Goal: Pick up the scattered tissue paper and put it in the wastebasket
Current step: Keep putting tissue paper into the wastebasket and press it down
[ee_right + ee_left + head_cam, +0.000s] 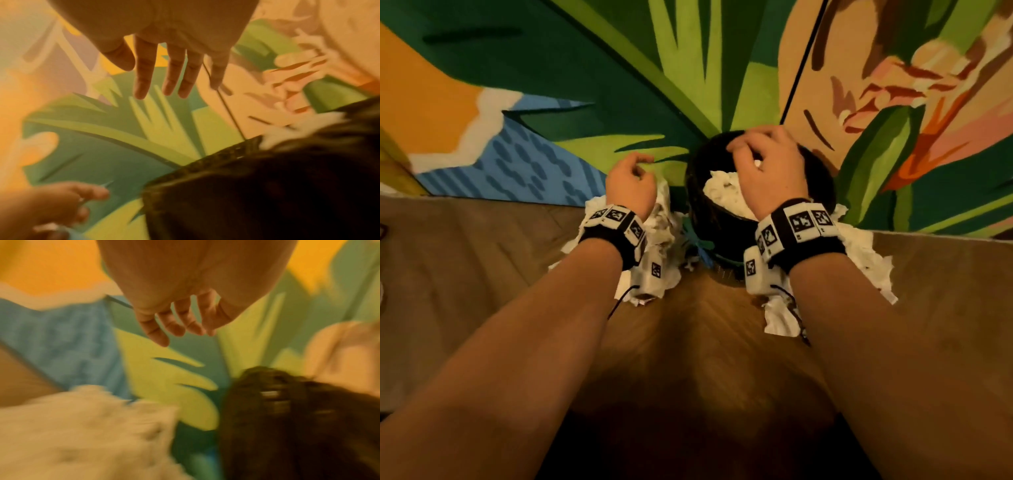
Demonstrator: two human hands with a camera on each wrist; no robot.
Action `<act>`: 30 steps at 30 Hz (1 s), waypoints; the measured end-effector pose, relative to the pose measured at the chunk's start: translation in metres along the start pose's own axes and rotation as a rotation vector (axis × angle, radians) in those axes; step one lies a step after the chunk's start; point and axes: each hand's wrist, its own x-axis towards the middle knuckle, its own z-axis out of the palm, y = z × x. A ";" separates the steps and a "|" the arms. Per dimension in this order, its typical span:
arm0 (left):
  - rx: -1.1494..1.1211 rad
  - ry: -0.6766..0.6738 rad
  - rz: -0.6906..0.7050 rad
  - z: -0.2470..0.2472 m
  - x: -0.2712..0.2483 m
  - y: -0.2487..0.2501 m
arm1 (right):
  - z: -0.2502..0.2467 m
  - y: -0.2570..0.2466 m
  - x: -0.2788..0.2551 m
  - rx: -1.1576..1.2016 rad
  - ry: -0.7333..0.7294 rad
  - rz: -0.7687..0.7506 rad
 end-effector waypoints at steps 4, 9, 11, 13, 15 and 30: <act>0.268 -0.065 -0.256 -0.027 -0.003 -0.067 | 0.044 -0.041 -0.011 0.254 -0.107 -0.153; 0.551 -0.193 -0.579 -0.036 -0.042 -0.140 | 0.102 -0.031 -0.042 0.311 -0.374 -0.031; 0.508 -0.307 -0.688 -0.031 -0.061 -0.166 | 0.121 -0.014 -0.056 0.285 -0.470 0.065; 0.421 -0.377 -0.721 -0.018 -0.076 -0.183 | 0.138 0.007 -0.069 0.247 -0.531 0.143; 0.465 -0.440 -0.621 -0.001 -0.082 -0.184 | 0.152 0.029 -0.081 0.199 -0.589 0.215; 0.210 -0.679 -0.465 0.024 -0.120 -0.151 | 0.180 0.142 -0.168 -0.351 -1.100 0.364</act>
